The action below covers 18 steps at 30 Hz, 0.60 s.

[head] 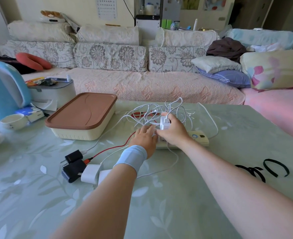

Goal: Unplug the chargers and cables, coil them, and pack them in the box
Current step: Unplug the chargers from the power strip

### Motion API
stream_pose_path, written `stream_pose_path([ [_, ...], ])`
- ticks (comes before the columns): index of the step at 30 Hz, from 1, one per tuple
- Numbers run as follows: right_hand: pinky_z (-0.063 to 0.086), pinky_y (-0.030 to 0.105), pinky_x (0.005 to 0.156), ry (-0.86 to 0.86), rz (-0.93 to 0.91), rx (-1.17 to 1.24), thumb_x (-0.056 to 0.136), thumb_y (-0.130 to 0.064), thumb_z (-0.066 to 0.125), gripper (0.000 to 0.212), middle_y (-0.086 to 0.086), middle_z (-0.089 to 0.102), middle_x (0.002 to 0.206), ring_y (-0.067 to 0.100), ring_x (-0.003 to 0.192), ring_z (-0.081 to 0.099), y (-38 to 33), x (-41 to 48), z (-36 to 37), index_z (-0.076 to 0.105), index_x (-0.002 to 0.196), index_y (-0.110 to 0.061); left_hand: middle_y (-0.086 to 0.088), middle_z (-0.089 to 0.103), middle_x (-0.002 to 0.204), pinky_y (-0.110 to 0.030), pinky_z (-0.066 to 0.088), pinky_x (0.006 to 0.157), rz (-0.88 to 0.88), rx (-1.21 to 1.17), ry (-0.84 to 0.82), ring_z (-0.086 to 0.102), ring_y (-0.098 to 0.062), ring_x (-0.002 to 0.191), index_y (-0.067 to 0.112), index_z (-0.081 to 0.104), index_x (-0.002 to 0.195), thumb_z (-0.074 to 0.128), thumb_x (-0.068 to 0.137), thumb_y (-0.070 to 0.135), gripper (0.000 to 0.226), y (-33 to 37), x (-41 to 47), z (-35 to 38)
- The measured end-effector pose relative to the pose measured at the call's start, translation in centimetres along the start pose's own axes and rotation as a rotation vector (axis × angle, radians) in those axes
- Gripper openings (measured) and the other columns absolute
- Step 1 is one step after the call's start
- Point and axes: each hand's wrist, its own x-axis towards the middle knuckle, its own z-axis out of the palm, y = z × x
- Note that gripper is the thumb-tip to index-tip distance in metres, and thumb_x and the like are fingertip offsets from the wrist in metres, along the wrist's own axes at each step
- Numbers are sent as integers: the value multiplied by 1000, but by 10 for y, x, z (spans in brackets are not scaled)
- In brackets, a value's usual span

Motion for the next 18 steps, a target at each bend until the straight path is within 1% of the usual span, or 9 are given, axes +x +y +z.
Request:
stream_pose_path([
  [3, 37, 21, 77, 47, 10, -110, 75, -35, 76, 67, -5, 58, 108, 18, 99, 58, 2, -4, 1, 47, 134, -21, 4, 20, 155, -41, 20, 113, -104, 3, -45, 23, -27, 139, 41, 27, 145, 26, 101, 41, 45, 1, 0, 12],
  [5, 34, 24, 73, 103, -33, -242, 79, -37, 72, 57, 2, 62, 106, 25, 101, 59, 1, -5, 2, 49, 127, -16, 3, 18, 155, -40, 16, 113, -150, -15, -51, 22, -27, 140, 45, 26, 145, 25, 100, 40, 45, 1, 0, 16],
  [6, 35, 27, 72, 135, -62, -310, 79, -38, 70, 53, 6, 65, 107, 29, 101, 60, 0, -5, 3, 51, 122, -15, 2, 18, 155, -40, 16, 113, -159, -18, -53, 21, -27, 140, 45, 26, 145, 25, 100, 39, 46, 2, 0, 17],
  [8, 42, 32, 75, 176, -74, -393, 78, -41, 68, 52, 12, 68, 109, 33, 101, 62, -2, -3, 2, 53, 119, -13, 2, 18, 155, -41, 17, 113, -162, -20, -59, 21, -26, 140, 45, 27, 145, 25, 100, 38, 45, 2, 1, 17],
  [10, 46, 33, 80, 188, -46, -396, 77, -42, 65, 52, 13, 69, 110, 34, 102, 62, -2, 1, 3, 56, 120, -13, 2, 18, 155, -40, 17, 113, -169, -32, -64, 21, -25, 141, 46, 28, 144, 25, 100, 38, 45, 2, 1, 16],
  [12, 45, 33, 76, 211, 13, -343, 77, -41, 62, 44, 12, 70, 106, 34, 100, 63, -3, 5, 3, 60, 112, -14, 3, 19, 155, -38, 17, 113, -176, -34, -62, 21, -24, 140, 47, 27, 144, 24, 100, 39, 45, 3, 1, 16],
  [14, 42, 32, 74, 232, 41, -295, 76, -41, 60, 42, 11, 70, 105, 34, 99, 63, -2, 8, 3, 61, 108, -14, 3, 19, 155, -38, 18, 112, -174, -20, -65, 22, -24, 140, 47, 26, 144, 24, 101, 39, 45, 2, 1, 16],
  [16, 42, 33, 72, 270, -26, -318, 76, -38, 62, 43, 10, 70, 103, 34, 97, 64, -4, 9, 1, 59, 112, -14, 2, 20, 154, -38, 19, 111, -167, 2, -64, 23, -24, 140, 47, 27, 144, 23, 101, 39, 44, 2, 2, 16],
  [18, 38, 34, 65, 358, -229, -358, 75, -31, 66, 36, 9, 70, 93, 36, 87, 65, -14, 6, -1, 57, 106, -14, 3, 20, 154, -38, 19, 111, -171, 3, -67, 23, -24, 139, 47, 29, 142, 23, 100, 39, 43, 2, 2, 16],
])
